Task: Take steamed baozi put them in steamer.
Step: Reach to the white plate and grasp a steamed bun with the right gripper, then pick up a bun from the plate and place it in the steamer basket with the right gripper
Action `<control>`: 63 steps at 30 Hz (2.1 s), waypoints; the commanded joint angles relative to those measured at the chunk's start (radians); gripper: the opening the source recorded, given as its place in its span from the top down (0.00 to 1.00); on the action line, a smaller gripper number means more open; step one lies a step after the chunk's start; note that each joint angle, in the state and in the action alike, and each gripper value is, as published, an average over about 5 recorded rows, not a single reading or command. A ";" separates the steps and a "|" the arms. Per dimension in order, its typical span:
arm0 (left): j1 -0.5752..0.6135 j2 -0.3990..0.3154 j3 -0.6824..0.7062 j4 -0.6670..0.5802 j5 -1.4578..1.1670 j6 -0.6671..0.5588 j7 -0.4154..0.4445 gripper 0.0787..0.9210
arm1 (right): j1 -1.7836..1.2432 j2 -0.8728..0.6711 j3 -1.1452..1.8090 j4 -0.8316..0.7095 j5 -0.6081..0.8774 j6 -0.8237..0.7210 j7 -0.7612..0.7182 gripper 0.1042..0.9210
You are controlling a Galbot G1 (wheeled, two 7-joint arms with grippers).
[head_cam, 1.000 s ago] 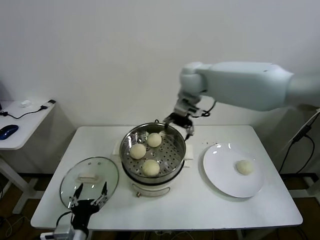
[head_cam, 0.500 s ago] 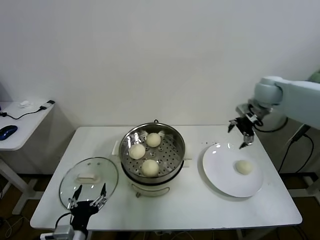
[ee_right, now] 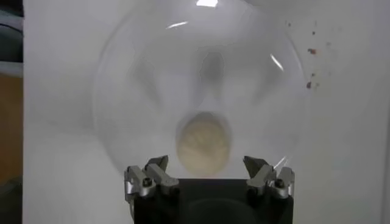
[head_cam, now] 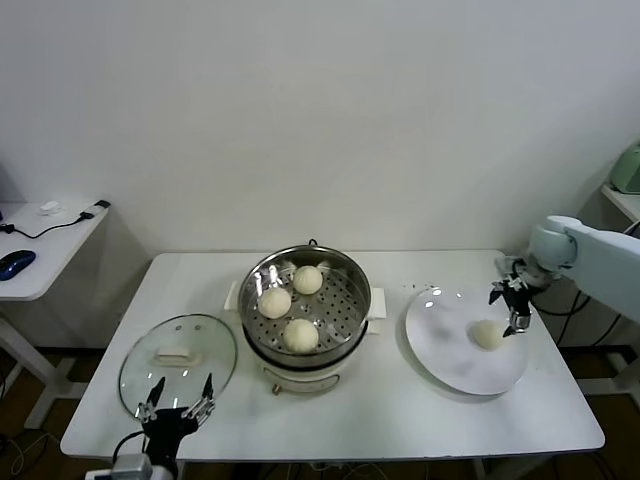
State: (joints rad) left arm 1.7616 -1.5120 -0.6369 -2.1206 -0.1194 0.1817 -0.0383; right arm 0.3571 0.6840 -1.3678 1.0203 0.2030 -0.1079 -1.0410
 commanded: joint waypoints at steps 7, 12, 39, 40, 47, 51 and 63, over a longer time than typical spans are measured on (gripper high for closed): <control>-0.001 0.014 -0.007 0.001 0.005 0.004 0.001 0.12 | -0.177 0.085 0.144 -0.143 -0.075 -0.029 0.016 0.12; 0.001 0.016 -0.009 -0.002 0.004 0.003 0.001 0.12 | -0.181 0.102 0.147 -0.161 -0.078 -0.032 0.017 0.12; 0.005 0.011 0.009 -0.050 0.005 0.018 0.002 0.12 | 0.495 0.063 -0.375 0.257 0.338 -0.114 0.003 0.35; 0.004 0.013 0.010 -0.053 0.004 0.019 0.003 0.12 | 0.566 0.084 -0.424 0.300 0.395 -0.124 0.011 0.35; -0.003 0.019 0.020 -0.070 0.004 0.020 0.006 0.12 | 0.879 0.282 -0.500 0.522 0.758 -0.214 0.082 0.35; -0.008 0.020 0.022 -0.076 0.002 0.019 0.009 0.12 | 0.875 0.389 -0.425 0.582 0.905 -0.293 0.156 0.35; 0.000 0.017 0.021 -0.083 -0.004 0.019 0.009 0.12 | 0.557 0.561 -0.391 0.485 0.810 -0.382 0.294 0.35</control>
State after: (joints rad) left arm 1.7591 -1.4945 -0.6155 -2.2014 -0.1231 0.2011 -0.0300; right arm 1.0179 1.0871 -1.7342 1.4978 0.9538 -0.4096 -0.8485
